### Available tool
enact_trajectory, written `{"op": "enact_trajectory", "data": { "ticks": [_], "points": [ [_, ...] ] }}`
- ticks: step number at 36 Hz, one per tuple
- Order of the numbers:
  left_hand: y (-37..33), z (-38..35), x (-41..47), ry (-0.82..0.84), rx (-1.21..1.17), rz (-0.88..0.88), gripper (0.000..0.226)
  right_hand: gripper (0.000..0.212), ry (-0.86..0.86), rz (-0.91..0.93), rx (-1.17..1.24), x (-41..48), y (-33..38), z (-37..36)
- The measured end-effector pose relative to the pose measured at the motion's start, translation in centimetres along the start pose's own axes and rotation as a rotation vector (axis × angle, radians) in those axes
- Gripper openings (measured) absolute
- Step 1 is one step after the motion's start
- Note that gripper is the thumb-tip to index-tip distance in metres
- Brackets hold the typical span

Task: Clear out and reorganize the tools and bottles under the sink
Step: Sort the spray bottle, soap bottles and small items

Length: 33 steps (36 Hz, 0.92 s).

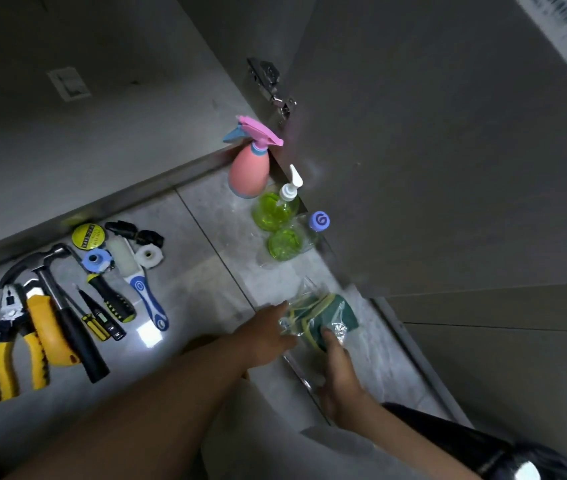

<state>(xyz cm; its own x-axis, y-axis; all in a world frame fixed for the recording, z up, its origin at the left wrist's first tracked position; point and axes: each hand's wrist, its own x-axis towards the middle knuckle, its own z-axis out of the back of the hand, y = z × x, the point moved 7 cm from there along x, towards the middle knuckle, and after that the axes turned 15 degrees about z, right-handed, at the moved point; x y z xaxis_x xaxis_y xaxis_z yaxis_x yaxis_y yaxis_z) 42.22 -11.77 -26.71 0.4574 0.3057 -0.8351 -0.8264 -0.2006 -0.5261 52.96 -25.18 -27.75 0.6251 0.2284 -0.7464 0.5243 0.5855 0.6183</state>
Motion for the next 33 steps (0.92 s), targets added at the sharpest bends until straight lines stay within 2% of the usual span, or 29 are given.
{"op": "enact_trajectory", "data": {
  "ticks": [2,5,9,11,16,20,23,26,30,33],
  "points": [
    [-0.5,-0.1,0.2,0.018,-0.096,-0.03,0.07,0.048,0.109,0.054,0.083,0.0,0.4,-1.8],
    [-0.6,0.3,0.1,0.017,-0.251,-0.04,0.058,0.036,0.179,0.158,0.007,-0.4,1.2,-3.7],
    [0.6,2.2,-0.2,-0.091,-0.343,-0.004,0.053,0.021,0.25,0.285,-0.058,-0.5,2.4,-6.1],
    [1.3,3.1,-0.4,-0.106,-0.441,0.037,0.048,0.02,0.299,0.356,-0.098,-0.7,3.4,-7.3],
    [2.6,4.8,-0.8,-0.063,-0.636,0.151,0.037,0.037,0.494,0.483,-0.299,-1.0,6.5,-10.4],
    [3.4,5.7,-1.1,0.045,-0.903,0.238,0.027,0.021,0.621,0.489,-0.415,-0.4,9.3,-13.3],
    [3.3,7.6,-0.7,-0.02,-1.01,0.195,0.034,0.023,0.653,0.515,-0.44,0.3,11.8,-15.6],
    [2.6,9.8,-0.3,-0.102,-1.099,0.148,0.034,0.025,0.655,0.512,-0.375,0.8,14.0,-17.7],
    [2.2,13.0,0.5,-0.254,-1.192,0.117,0.033,0.024,0.664,0.439,-0.124,1.1,15.1,-19.7],
    [2.0,14.5,1.4,-0.298,-1.282,0.128,0.035,0.035,0.575,0.382,0.027,1.2,14.2,-20.0]
  ]
}}
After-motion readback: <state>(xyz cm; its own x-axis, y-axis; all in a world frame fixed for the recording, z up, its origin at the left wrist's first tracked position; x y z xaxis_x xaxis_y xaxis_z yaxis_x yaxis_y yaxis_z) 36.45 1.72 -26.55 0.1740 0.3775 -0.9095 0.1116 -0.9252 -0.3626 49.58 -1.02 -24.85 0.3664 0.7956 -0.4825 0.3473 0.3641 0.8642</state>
